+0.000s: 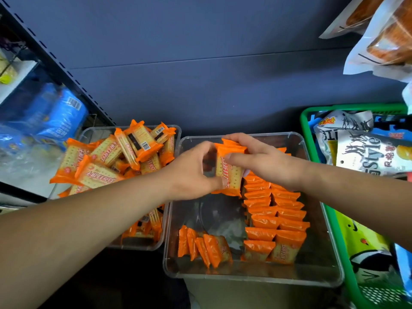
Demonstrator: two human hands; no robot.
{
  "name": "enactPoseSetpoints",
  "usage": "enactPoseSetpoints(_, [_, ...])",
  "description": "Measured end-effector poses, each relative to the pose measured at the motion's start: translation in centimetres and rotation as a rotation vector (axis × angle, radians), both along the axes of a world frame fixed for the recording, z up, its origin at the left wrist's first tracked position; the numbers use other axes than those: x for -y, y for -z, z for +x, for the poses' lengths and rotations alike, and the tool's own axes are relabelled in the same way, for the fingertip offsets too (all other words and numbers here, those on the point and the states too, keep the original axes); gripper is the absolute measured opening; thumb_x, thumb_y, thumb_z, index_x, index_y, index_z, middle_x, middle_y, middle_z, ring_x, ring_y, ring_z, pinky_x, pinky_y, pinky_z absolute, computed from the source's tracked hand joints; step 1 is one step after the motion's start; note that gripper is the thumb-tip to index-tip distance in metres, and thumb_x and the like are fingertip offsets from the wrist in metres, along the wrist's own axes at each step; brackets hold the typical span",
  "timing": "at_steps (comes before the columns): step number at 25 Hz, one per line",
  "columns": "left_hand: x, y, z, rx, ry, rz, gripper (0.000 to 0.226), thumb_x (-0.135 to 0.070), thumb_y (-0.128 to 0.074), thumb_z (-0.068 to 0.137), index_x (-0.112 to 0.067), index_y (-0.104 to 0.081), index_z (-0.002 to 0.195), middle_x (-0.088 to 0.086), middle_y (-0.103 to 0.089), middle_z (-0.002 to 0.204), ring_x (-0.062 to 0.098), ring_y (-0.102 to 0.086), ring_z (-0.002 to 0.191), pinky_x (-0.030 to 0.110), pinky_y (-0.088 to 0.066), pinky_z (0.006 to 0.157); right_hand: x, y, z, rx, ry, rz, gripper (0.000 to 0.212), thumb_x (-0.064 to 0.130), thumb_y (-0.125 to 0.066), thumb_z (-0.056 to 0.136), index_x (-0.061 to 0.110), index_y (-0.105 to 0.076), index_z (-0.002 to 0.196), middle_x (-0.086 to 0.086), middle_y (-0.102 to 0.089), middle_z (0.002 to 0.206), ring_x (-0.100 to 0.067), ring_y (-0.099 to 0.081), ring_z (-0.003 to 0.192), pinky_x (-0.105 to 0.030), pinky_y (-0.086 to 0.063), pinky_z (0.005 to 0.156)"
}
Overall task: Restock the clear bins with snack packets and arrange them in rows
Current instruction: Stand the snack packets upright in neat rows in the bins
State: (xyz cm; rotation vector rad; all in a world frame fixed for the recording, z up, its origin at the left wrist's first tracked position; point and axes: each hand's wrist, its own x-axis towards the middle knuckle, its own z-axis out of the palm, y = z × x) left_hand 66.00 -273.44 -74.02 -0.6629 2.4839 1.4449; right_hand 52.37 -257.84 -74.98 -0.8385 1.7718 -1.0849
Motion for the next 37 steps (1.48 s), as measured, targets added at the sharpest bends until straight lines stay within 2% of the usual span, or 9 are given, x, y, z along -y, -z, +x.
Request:
enactPoseSetpoints(3, [0.8,-0.1,0.3,0.070,0.049,0.219,0.056,-0.009,-0.082,0.088,-0.025,-0.059,0.136,-0.005,-0.075,0.123,0.010,-0.072,0.114,0.040,-0.056,0.105,0.4,-0.6,-0.3,-0.004,-0.075,0.032,0.043,0.034,-0.066,0.100,0.039,-0.053,0.141,0.010,-0.073,0.115,-0.010,-0.071,0.106,-0.038,-0.059,0.097])
enactPoseSetpoints(8, [1.8,-0.4,0.5,0.116,0.115,0.073,0.062,-0.012,-0.085,0.086,-0.024,-0.057,0.139,-0.006,-0.074,0.117,0.007,-0.074,0.103,0.032,-0.061,0.095,0.6,-1.2,-1.4,-0.083,-0.204,0.115,0.037,0.036,-0.083,0.087,0.030,-0.069,0.121,0.012,-0.077,0.111,-0.006,-0.072,0.105,-0.040,-0.055,0.104])
enactPoseSetpoints(10, [2.2,-0.4,0.6,0.101,0.191,-0.031,0.068,-0.017,-0.088,0.083,-0.025,-0.055,0.142,-0.009,-0.073,0.119,0.004,-0.072,0.103,0.030,-0.060,0.096,1.0,-1.4,-1.5,-0.164,-0.225,0.147,0.036,0.034,-0.086,0.083,0.029,-0.071,0.115,0.011,-0.078,0.105,-0.005,-0.073,0.098,-0.037,-0.058,0.099])
enactPoseSetpoints(14, [3.8,-0.6,1.1,0.167,0.386,-0.530,0.077,-0.031,-0.087,0.083,-0.029,-0.050,0.150,-0.009,-0.062,0.139,0.009,-0.062,0.122,0.035,-0.055,0.102,2.2,-0.1,-0.4,-0.559,-0.357,0.242,0.053,0.043,-0.087,0.078,0.030,-0.063,0.124,0.010,-0.069,0.109,-0.011,-0.067,0.100,-0.037,-0.059,0.088])
enactPoseSetpoints(20, [2.4,1.8,1.9,0.164,0.467,-0.741,0.036,-0.034,-0.070,0.094,-0.022,-0.066,0.128,0.001,-0.066,0.118,0.022,-0.062,0.111,0.040,-0.056,0.091,2.5,4.5,1.0,-1.032,-0.542,0.388,0.084,0.072,-0.072,0.078,0.029,-0.047,0.146,0.003,-0.057,0.139,-0.022,-0.049,0.129,-0.042,-0.042,0.108])
enactPoseSetpoints(24, [0.1,4.4,1.9,0.308,0.534,-0.812,0.029,-0.046,-0.068,0.094,-0.020,-0.059,0.104,0.005,-0.064,0.108,0.028,-0.065,0.103,0.042,-0.056,0.083,1.5,6.2,1.9,-1.210,-0.489,0.375,0.084,0.074,-0.067,0.079,0.027,-0.045,0.146,0.000,-0.039,0.133,-0.026,-0.037,0.126,-0.045,-0.034,0.106])
enactPoseSetpoints(28, [-1.0,5.6,0.5,0.328,0.341,-0.603,0.036,-0.049,-0.076,0.089,-0.029,-0.047,0.084,-0.004,-0.060,0.092,0.019,-0.059,0.086,0.030,-0.045,0.070,0.7,5.4,0.2,-1.125,-0.375,0.256,0.085,0.064,-0.075,0.080,0.031,-0.043,0.151,0.003,-0.042,0.136,-0.023,-0.039,0.130,-0.045,-0.034,0.108])
enactPoseSetpoints(33, [-1.6,8.5,-0.9,0.284,-0.068,-0.154,0.054,-0.041,-0.092,0.072,-0.025,-0.059,0.111,-0.001,-0.072,0.112,0.018,-0.069,0.104,0.035,-0.057,0.094,-2.4,4.8,-1.3,-0.920,-0.140,-0.059,0.035,0.038,-0.074,0.091,0.021,-0.072,0.121,0.002,-0.065,0.116,-0.022,-0.059,0.114,-0.049,-0.050,0.100])
enactPoseSetpoints(37, [-2.4,9.3,-1.2,0.247,-0.180,-0.072,0.046,-0.025,-0.094,0.073,-0.026,-0.061,0.105,-0.006,-0.070,0.100,0.015,-0.068,0.097,0.028,-0.053,0.083,-3.4,4.6,-0.8,-0.886,-0.083,-0.123,0.024,0.030,-0.072,0.094,0.020,-0.074,0.115,0.002,-0.067,0.111,-0.019,-0.061,0.110,-0.040,-0.054,0.095])
